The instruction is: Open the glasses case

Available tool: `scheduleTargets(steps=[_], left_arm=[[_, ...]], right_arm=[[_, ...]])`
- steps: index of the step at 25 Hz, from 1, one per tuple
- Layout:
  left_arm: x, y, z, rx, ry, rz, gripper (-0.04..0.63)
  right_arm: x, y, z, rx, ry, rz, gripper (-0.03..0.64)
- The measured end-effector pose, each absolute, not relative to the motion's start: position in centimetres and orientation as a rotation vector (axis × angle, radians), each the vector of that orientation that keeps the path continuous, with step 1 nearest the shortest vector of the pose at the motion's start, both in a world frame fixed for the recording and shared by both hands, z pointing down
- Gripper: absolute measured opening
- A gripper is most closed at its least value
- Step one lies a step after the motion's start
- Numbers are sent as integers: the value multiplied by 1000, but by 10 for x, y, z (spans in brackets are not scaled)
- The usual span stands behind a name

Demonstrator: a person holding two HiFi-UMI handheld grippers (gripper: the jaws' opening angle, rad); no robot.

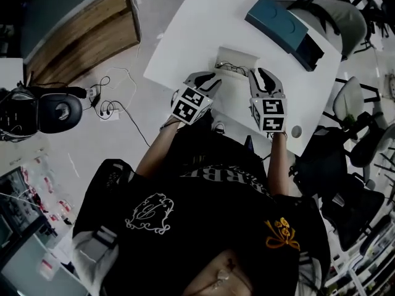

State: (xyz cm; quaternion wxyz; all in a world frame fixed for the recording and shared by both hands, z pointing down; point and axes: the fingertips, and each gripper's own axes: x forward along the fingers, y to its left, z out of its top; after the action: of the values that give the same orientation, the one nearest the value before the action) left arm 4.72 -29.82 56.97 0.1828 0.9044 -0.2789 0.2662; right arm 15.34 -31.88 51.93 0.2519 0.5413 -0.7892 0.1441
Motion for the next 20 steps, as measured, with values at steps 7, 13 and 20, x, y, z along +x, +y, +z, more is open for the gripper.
scheduleTargets(steps=[7,13,20], left_arm=[[55,-260,513,2606,-875,595,109],[61,-218,470,2625,-965,470,109],[51,-176,448,2587,-1080,392,109]], right_arm=[[159,-270,477,1581,-2357,509,104],[157,-220,450,1550,-2502,558,101],[145,-180,442,1471,-2597,569,91]])
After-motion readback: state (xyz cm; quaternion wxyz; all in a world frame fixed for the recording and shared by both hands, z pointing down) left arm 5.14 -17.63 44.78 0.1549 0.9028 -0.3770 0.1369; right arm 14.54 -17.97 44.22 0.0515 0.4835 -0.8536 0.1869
